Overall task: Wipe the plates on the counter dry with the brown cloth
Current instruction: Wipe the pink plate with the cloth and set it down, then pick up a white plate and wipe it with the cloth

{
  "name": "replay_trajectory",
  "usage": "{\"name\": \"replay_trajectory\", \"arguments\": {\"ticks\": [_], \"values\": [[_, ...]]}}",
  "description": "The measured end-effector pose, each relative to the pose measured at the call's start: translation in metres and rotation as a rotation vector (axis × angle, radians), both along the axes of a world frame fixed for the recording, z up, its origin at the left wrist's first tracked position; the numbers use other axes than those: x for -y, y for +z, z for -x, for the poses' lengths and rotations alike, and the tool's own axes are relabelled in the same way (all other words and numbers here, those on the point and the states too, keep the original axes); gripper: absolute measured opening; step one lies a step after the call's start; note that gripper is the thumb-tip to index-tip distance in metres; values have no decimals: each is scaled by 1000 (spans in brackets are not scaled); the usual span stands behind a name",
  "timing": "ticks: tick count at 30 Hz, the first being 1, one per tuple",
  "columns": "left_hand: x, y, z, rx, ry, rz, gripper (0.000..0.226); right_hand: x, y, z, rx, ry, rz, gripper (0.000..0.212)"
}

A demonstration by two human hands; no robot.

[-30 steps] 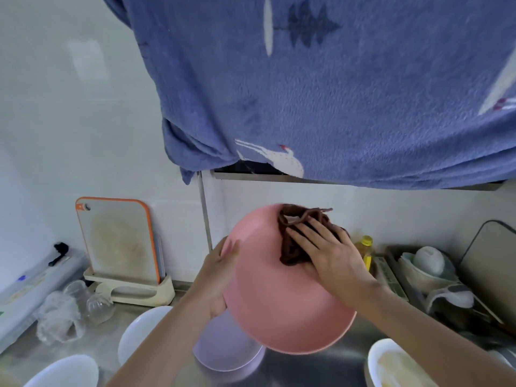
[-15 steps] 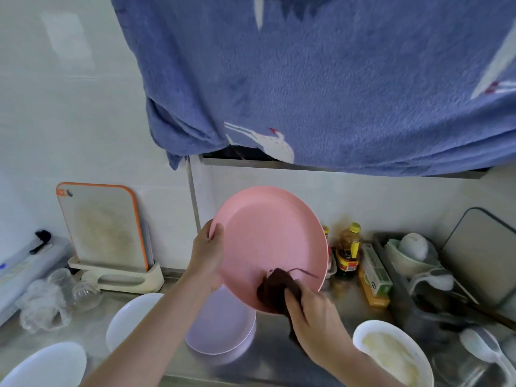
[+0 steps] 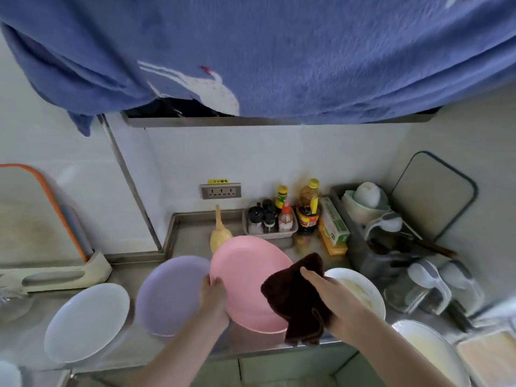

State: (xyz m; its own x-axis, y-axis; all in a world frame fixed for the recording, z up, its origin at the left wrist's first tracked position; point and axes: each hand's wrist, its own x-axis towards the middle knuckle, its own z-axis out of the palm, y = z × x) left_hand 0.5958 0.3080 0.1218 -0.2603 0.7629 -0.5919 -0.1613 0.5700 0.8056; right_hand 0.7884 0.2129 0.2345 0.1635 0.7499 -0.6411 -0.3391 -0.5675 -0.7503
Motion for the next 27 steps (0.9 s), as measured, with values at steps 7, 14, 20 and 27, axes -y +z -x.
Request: {"name": "replay_trajectory", "arguments": {"ticks": [7,14,20,27], "values": [[1,-85,-54,74,-78,116,40,29,-57,-53,120,-105,50,36],[-16,-124,-70,-12,-58,125,44,41,-88,-87,422,-65,56,42],[-27,-127,-62,-263,-65,76,54,40,-95,-111,520,-4,36,48],[-22,-105,-68,-502,-173,-90,67,39,-98,-150,483,-1,-3,57]]}}
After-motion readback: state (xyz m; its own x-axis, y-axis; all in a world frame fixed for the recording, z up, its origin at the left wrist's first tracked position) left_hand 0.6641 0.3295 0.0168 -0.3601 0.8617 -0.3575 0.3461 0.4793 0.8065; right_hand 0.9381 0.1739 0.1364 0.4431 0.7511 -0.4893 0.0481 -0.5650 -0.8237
